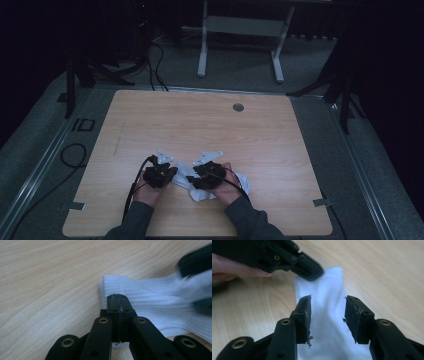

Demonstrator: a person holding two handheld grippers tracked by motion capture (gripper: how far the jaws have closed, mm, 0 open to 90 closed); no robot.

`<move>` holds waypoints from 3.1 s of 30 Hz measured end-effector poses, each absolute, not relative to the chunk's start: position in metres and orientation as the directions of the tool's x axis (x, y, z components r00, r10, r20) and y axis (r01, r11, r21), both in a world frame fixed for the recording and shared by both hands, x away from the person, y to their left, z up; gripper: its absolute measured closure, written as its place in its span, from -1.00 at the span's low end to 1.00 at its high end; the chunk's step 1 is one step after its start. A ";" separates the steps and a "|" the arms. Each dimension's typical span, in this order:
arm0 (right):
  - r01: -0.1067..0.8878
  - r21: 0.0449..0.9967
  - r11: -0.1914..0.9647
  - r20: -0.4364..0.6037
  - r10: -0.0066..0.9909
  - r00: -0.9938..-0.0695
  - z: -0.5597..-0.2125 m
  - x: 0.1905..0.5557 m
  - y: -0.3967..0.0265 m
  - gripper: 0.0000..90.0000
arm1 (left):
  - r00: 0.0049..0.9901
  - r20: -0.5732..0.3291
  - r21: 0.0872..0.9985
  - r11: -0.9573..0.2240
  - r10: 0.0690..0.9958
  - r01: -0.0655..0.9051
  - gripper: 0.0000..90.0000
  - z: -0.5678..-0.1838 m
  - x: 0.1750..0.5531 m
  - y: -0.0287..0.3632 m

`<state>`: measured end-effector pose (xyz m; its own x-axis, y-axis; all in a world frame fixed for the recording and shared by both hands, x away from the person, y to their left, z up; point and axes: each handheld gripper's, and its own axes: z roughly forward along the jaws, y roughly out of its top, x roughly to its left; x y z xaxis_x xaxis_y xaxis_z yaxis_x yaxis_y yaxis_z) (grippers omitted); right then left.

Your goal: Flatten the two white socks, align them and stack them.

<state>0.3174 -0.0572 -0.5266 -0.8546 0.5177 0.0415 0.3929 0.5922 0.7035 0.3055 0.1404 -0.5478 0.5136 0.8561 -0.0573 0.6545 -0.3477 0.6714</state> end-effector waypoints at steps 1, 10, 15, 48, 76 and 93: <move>0.390 0.707 0.590 0.029 0.527 -0.849 -0.523 0.317 -0.062 0.27 | 0.513 -0.058 0.672 -0.347 0.856 0.655 0.99 -0.548 0.305 0.140; 0.402 0.739 0.540 -0.012 0.607 -0.794 -0.502 0.316 -0.111 0.40 | 0.514 -0.050 0.671 -0.353 0.856 0.652 0.99 -0.548 0.305 0.139; 0.420 0.732 0.537 -0.035 0.645 -0.763 -0.502 0.313 -0.135 0.50 | 0.518 -0.045 0.667 -0.360 0.854 0.652 0.99 -0.548 0.305 0.140; 0.553 0.650 0.521 -0.087 0.775 -0.626 -0.536 0.303 -0.201 0.91 | 0.516 -0.058 0.661 -0.354 0.855 0.661 1.00 -0.548 0.301 0.142; 0.538 0.747 0.391 -0.001 0.809 -0.587 -0.518 0.313 -0.226 0.22 | 0.523 -0.103 0.692 -0.317 0.846 0.648 0.84 -0.545 0.299 0.147; 0.573 0.731 0.370 0.021 0.827 -0.561 -0.526 0.318 -0.238 0.11 | 0.474 -0.055 0.744 -0.280 0.879 0.606 0.79 -0.539 0.299 0.162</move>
<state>0.3176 -0.2385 -0.5258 -0.5613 0.8273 0.0214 0.5732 0.3700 0.7311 0.2986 0.1624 -0.5389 0.4735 0.8791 -0.0549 0.6062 -0.2800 0.7444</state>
